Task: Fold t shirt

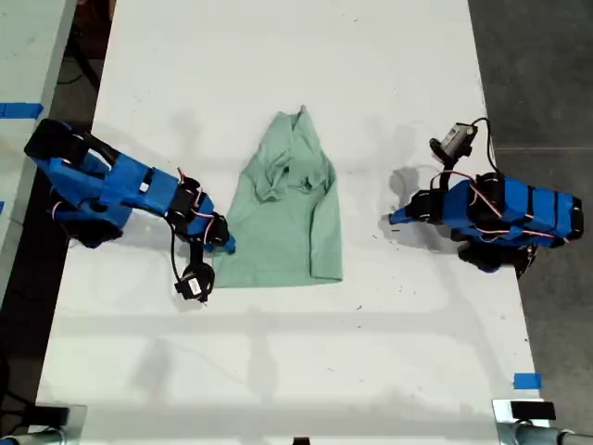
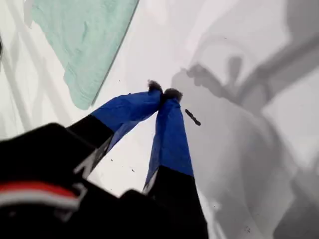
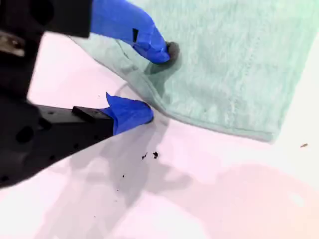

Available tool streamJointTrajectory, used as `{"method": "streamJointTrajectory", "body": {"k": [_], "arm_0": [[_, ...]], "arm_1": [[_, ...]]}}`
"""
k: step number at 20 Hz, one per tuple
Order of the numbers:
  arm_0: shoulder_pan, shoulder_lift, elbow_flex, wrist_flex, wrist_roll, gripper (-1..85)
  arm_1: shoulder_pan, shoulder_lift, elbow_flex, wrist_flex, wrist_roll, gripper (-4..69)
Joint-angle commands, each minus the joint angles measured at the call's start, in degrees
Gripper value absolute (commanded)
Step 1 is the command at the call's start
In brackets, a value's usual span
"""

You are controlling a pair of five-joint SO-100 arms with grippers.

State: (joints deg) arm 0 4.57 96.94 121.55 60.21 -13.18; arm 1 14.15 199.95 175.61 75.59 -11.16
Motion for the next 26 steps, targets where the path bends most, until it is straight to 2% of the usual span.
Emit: {"method": "streamJointTrajectory", "body": {"k": [1, 2, 3, 4, 9, 12, 14, 18, 26], "arm_0": [[0.35, -1.85, -4.48, -0.70, -0.62, 14.0], [0.35, -2.72, -4.83, -0.70, -0.62, 11.1], [0.35, -3.34, -5.10, -0.70, -0.62, 2.2], [0.35, -3.52, -5.54, -0.70, -0.62, -0.2], [0.00, -3.34, -9.40, 2.02, -1.23, -0.2], [1.32, -1.58, -14.94, 7.38, -6.50, -0.2], [1.58, -0.26, -18.63, 9.76, -7.47, -0.2], [-0.97, -5.45, -26.63, 10.81, -5.45, -0.2], [-8.17, -23.91, -49.92, 11.25, 3.34, -0.2]], "arm_1": [[-0.26, 0.35, 2.64, 0.18, -0.70, 1.8], [-0.26, 0.35, 2.64, 0.18, -0.70, 1.8], [-0.26, 0.35, 2.64, 0.18, -0.70, 1.8], [-0.26, 0.35, 2.64, 0.18, -0.70, 1.8], [-0.26, 0.35, 2.64, 0.18, -0.70, 1.8], [-0.26, 0.35, 2.64, 0.18, -0.70, 1.8], [-0.18, 0.35, 2.64, 0.18, -0.70, 1.8], [0.00, 0.35, 2.64, 0.18, -0.79, 1.8], [0.00, 0.35, 2.64, 0.18, -0.97, 1.8]]}}
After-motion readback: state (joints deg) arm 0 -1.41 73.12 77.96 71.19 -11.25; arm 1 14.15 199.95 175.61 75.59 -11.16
